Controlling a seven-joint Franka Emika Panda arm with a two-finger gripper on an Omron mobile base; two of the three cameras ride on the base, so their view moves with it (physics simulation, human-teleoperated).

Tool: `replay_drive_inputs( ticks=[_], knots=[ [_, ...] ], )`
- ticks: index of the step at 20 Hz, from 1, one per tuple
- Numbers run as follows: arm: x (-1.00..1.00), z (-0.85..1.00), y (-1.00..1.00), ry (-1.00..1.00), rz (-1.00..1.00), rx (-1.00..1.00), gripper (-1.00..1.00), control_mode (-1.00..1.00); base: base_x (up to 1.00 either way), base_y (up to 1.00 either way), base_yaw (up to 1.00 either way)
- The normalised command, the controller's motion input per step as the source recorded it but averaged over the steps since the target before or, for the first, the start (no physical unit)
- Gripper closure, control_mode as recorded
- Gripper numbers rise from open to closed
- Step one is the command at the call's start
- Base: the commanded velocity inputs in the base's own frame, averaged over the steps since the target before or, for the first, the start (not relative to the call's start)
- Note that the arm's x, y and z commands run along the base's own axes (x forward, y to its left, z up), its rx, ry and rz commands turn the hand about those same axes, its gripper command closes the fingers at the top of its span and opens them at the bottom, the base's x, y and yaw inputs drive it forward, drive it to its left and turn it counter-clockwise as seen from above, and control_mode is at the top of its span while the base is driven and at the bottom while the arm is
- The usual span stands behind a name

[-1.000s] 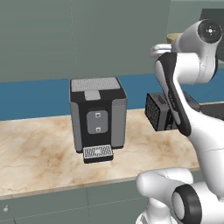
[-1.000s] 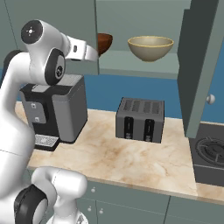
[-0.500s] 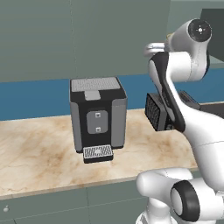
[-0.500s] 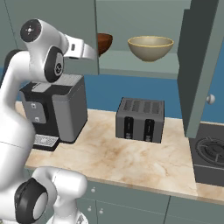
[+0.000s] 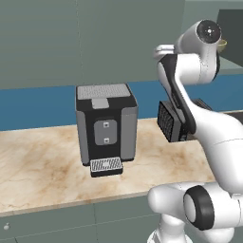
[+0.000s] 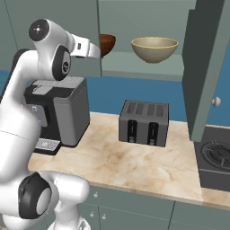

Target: Move the bowls from the cabinet to the plates on the dining table.

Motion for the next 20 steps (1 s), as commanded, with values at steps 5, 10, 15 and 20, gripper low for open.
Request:
replay_drive_inputs(
  ticks=[5, 10, 15, 20],
  knots=[
    [0.22, 0.0, 0.0, 0.0, 0.0, 0.0, -1.0, -1.0, 0.0, 0.0, 0.0],
    [0.21, 0.0, 0.0, 0.0, 0.0, 0.0, -1.0, -1.0, 0.0, 0.0, 0.0],
    [0.19, -0.01, -0.01, 0.0, 0.0, 0.0, -1.0, -1.0, 0.0, 0.0, 0.0],
    [0.13, -0.03, -0.04, 0.0, 0.0, 0.0, -1.0, -1.0, 0.0, 0.0, 0.0]
  ],
)
